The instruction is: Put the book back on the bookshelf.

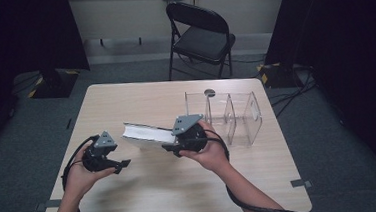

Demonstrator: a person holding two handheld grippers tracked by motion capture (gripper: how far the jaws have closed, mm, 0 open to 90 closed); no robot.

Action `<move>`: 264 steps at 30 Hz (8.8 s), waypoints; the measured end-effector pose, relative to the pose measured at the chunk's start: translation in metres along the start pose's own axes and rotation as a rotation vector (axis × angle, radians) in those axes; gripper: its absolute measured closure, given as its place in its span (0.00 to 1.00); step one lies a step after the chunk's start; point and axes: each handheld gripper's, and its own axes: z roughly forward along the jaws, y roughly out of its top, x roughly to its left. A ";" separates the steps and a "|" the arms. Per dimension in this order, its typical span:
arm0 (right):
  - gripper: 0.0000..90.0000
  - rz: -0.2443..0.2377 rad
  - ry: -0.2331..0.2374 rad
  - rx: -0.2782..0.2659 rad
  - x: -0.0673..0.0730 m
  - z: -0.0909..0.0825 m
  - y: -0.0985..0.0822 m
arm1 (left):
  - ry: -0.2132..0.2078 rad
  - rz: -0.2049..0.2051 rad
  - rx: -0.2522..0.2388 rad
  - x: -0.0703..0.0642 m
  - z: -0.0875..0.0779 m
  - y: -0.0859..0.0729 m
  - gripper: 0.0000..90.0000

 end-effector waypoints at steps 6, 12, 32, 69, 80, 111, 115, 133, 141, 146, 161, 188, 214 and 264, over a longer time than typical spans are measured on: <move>0.55 0.089 0.046 -0.001 -0.010 -0.006 0.000 | -0.024 -0.026 0.008 -0.003 0.016 -0.011 0.22; 0.55 0.140 0.066 -0.004 -0.020 -0.007 -0.002 | -0.030 -0.031 0.011 -0.006 0.028 -0.016 0.20; 0.55 0.182 0.121 0.035 -0.035 -0.007 0.000 | -0.058 -0.005 0.025 -0.012 0.051 -0.025 0.18; 0.33 0.187 0.136 0.383 -0.056 -0.018 0.051 | -0.096 0.015 -0.081 -0.013 0.058 -0.037 0.00; 0.33 0.178 0.169 0.413 -0.059 -0.008 0.068 | -0.096 0.016 -0.081 -0.013 0.058 -0.037 0.00; 0.37 0.142 0.181 0.504 -0.052 0.036 0.081 | -0.102 0.019 -0.080 -0.013 0.058 -0.037 0.00; 0.41 0.180 0.191 0.506 -0.049 0.038 0.078 | -0.104 0.020 -0.080 -0.012 0.058 -0.037 0.00; 0.46 0.151 0.168 0.619 -0.045 0.043 0.082 | -0.103 0.021 -0.078 -0.012 0.058 -0.037 0.00; 0.55 0.095 0.134 0.638 -0.041 0.043 0.085 | -0.103 0.021 -0.078 -0.012 0.057 -0.037 0.00; 0.57 0.092 0.119 0.648 -0.038 0.040 0.086 | -0.102 0.027 -0.077 -0.012 0.057 -0.037 0.00; 0.54 0.009 0.204 0.647 -0.029 0.022 0.075 | -0.104 0.029 -0.082 -0.011 0.058 -0.037 0.00; 0.58 0.043 0.181 0.677 -0.029 0.023 0.076 | -0.110 0.024 -0.079 -0.011 0.058 -0.037 0.00; 0.58 0.074 0.205 0.687 -0.026 -0.006 0.080 | -0.106 0.030 -0.078 -0.011 0.057 -0.037 0.00; 0.58 0.110 0.186 0.684 -0.024 -0.061 0.065 | -0.107 0.030 -0.077 -0.011 0.057 -0.037 0.00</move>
